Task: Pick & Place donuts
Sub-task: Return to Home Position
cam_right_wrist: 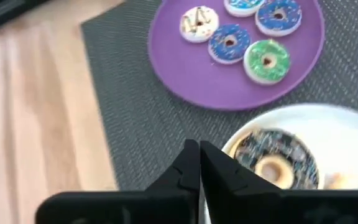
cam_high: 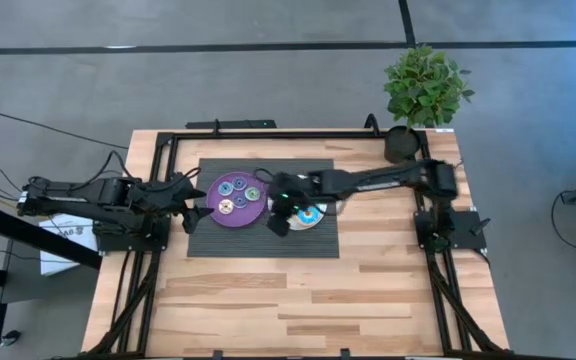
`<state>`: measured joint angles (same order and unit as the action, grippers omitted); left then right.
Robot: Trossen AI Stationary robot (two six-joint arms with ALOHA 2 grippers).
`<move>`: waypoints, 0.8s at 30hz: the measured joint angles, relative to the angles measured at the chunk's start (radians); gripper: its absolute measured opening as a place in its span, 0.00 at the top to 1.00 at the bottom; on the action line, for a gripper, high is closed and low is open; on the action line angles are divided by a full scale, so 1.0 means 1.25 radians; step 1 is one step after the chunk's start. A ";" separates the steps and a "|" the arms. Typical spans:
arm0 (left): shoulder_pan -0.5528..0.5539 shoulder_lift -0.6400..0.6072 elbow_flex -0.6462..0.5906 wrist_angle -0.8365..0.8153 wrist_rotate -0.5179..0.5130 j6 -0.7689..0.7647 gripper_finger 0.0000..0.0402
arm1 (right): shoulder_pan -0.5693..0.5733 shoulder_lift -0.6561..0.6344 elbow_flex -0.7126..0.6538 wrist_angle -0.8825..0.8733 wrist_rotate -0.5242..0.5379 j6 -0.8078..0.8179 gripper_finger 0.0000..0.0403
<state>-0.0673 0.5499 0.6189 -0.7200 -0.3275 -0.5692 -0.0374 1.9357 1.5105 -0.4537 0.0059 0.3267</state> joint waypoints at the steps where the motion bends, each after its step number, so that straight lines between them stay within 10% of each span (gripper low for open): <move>1: 0.000 0.000 0.000 0.001 -0.004 0.003 0.26 | 0.007 -0.033 -0.054 0.040 0.000 0.008 0.99; 13: 0.000 0.000 0.000 0.082 -0.062 0.114 0.26 | 0.087 -0.392 -0.501 0.239 0.096 0.065 1.00; 24: -0.017 0.028 -0.216 0.660 -0.009 0.401 0.26 | 0.157 -0.590 -0.719 0.344 0.142 0.090 1.00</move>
<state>-0.0885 0.5845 0.3490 0.1056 -0.3391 -0.0678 0.1587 1.1984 0.6124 -0.0238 0.1838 0.4388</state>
